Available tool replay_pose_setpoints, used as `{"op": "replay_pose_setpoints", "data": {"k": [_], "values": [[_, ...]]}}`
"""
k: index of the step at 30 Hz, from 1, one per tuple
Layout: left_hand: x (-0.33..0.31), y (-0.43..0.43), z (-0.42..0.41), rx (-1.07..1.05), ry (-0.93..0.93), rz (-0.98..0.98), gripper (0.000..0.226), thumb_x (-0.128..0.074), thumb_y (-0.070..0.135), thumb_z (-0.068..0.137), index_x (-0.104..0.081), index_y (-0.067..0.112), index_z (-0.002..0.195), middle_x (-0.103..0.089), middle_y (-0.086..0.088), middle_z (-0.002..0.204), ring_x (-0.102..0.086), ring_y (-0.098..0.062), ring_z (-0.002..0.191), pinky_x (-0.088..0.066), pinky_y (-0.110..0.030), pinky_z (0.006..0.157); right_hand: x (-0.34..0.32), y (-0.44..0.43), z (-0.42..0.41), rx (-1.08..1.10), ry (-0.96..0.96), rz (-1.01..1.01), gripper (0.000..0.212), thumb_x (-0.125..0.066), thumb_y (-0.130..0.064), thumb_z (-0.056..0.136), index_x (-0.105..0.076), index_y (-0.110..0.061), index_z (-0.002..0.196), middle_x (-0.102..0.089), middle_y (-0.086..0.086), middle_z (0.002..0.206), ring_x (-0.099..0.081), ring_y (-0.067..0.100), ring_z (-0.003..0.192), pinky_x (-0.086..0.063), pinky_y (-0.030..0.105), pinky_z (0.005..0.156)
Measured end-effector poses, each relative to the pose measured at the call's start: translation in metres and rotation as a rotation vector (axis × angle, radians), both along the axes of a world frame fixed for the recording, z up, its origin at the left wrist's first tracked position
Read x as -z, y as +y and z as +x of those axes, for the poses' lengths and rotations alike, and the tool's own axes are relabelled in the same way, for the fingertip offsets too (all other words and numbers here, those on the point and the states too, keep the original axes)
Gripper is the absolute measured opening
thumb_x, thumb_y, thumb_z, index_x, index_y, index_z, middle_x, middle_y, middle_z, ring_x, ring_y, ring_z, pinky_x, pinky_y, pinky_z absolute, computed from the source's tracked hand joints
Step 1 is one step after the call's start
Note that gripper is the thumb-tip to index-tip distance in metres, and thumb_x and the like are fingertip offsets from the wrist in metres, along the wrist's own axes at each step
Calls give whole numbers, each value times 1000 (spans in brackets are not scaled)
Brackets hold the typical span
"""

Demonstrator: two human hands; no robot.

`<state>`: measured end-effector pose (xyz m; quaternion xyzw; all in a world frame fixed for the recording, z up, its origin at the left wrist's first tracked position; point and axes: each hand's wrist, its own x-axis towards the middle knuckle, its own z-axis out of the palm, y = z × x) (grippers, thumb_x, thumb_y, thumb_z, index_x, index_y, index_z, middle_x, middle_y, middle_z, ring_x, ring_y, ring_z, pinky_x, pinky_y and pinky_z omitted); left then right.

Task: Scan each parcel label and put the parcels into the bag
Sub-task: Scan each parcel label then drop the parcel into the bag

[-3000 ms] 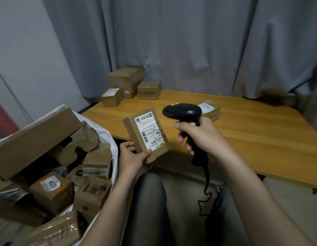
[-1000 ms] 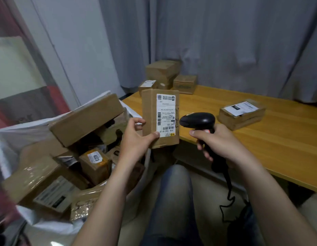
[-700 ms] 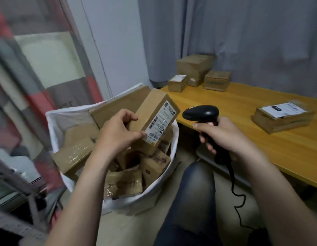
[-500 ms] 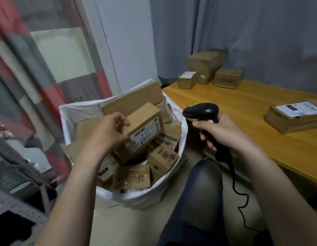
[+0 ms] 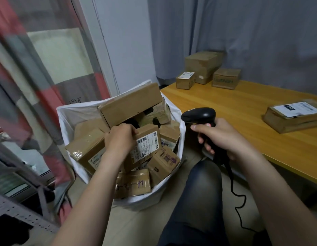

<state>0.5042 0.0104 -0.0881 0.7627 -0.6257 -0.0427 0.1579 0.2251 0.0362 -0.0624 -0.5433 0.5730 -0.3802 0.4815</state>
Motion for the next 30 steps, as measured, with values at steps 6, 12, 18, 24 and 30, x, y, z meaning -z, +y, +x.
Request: {"op": "replay_pose_setpoints", "data": {"k": [6, 12, 18, 24, 30], "values": [[-20, -4, -13, 71, -71, 1, 52, -84, 38, 80, -65, 37, 128, -64, 5, 124, -59, -25, 116, -48, -53, 101, 5, -3, -9, 13, -12, -5, 22, -71, -27, 98, -68, -5, 98, -62, 4, 63, -48, 16, 43, -38, 27, 41], [-56, -27, -74, 244, -115, -30, 50, -77, 45, 83, -63, 37, 130, -61, 3, 131, -55, -30, 124, -43, -51, 100, -3, -18, -45, 130, -20, -14, 18, -71, -29, 98, -67, -12, 101, -65, 4, 68, -51, 16, 47, -41, 28, 45], [-63, -69, -171, 469, -81, 13, 53, -79, 45, 84, -62, 34, 133, -65, 5, 133, -62, -25, 118, -52, -49, 99, -19, -24, -104, 376, -9, -93, 20, -67, -30, 100, -61, -12, 105, -62, 5, 76, -55, 15, 46, -46, 26, 45], [-35, -104, -295, 721, 50, 128, 64, -83, 47, 80, -58, 30, 136, -61, 1, 138, -57, -24, 126, -51, -41, 100, -9, -19, -185, 598, -24, -125, 17, -64, -30, 101, -60, -14, 104, -59, 7, 77, -59, 19, 53, -50, 30, 51], [-7, -130, -405, 818, 208, 240, 90, -87, 50, 74, -42, 27, 148, -46, -8, 146, -44, -33, 137, -42, -41, 109, 10, -24, -252, 720, -45, -115, 12, -66, -31, 99, -63, -20, 104, -66, 9, 75, -60, 20, 53, -51, 35, 55]]}}
